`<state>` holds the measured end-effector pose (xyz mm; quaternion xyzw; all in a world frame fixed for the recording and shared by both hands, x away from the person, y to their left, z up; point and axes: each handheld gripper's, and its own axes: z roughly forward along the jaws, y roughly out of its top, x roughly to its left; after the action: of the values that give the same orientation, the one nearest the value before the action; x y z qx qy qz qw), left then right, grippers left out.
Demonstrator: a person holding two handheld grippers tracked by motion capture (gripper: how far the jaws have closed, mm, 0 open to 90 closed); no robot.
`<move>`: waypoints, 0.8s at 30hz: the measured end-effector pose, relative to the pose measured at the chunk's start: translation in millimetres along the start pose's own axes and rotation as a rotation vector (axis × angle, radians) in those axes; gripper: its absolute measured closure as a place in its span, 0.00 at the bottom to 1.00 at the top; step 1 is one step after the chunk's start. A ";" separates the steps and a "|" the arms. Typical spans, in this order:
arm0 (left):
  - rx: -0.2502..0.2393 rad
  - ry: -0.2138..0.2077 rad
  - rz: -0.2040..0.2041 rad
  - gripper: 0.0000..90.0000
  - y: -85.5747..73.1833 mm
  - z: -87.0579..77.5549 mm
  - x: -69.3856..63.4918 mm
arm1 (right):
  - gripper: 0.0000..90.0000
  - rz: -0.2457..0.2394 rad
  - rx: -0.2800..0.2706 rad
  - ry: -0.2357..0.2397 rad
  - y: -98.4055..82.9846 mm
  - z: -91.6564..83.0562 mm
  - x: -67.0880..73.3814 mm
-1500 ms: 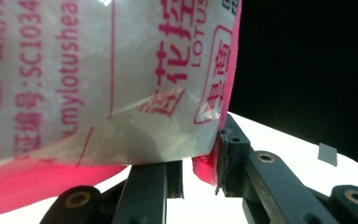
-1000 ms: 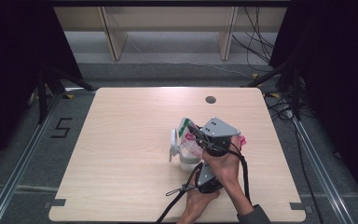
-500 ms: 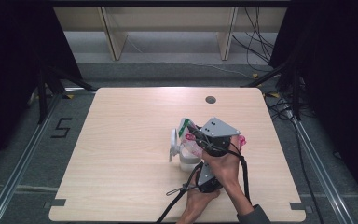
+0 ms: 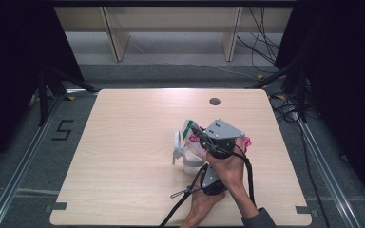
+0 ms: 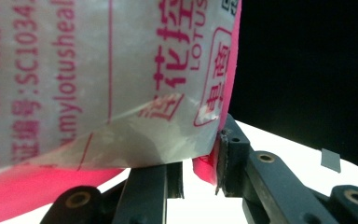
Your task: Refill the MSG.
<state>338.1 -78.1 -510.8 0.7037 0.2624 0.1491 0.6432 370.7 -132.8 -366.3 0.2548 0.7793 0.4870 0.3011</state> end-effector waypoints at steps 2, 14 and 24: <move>0.007 0.006 0.014 0.83 -0.4 0.2 1.1 | 1.00 0.027 0.012 0.004 0.0 0.3 0.8; 0.000 0.004 0.004 0.83 -0.7 -0.1 0.4 | 1.00 0.003 0.011 0.005 0.7 1.3 0.6; -0.002 0.007 0.009 0.83 -0.5 -0.9 0.8 | 1.00 0.014 0.025 0.015 0.9 1.9 4.6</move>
<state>338.2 -76.9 -511.2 0.7037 0.2614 0.1548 0.6423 369.0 -128.1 -367.1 0.2603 0.7856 0.4814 0.2885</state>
